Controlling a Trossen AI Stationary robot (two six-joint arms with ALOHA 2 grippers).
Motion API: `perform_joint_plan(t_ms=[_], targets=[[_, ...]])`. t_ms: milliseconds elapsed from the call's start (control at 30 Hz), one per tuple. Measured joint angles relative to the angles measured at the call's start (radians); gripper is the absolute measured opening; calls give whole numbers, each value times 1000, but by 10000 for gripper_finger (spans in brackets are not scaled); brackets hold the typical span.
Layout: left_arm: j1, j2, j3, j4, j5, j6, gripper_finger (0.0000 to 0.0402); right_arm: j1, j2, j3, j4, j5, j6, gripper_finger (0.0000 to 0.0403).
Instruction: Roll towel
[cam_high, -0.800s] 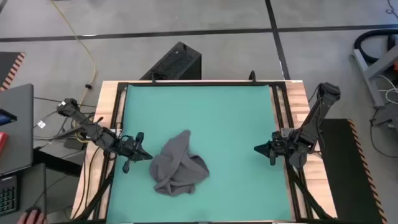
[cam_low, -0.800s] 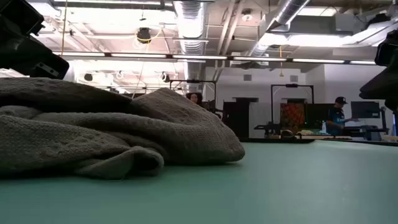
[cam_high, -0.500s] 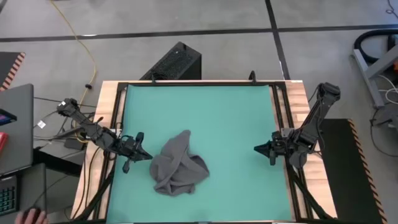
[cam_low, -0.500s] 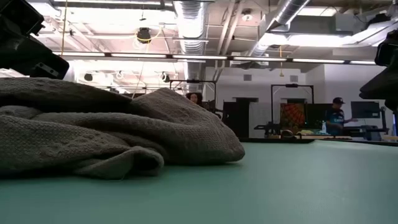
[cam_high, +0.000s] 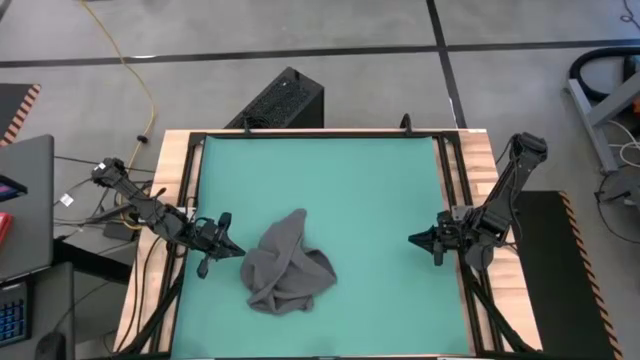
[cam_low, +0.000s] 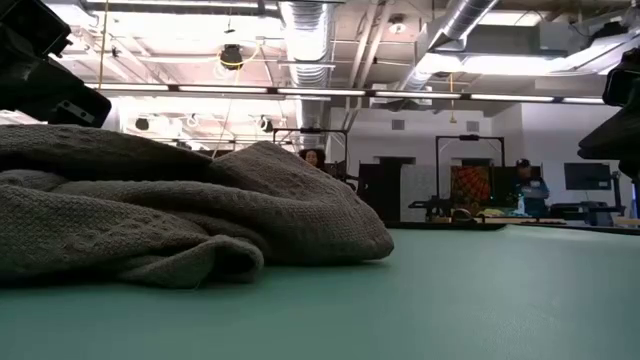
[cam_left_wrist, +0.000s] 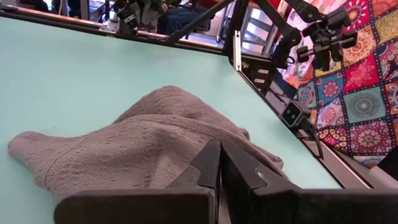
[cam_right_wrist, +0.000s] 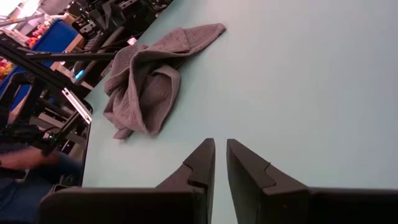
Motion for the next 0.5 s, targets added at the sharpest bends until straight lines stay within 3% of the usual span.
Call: perform_joint_plan(t_ms=[500], targets=[[0,0,0,2,-11,0,0,0,0,0,0,0,0,67]])
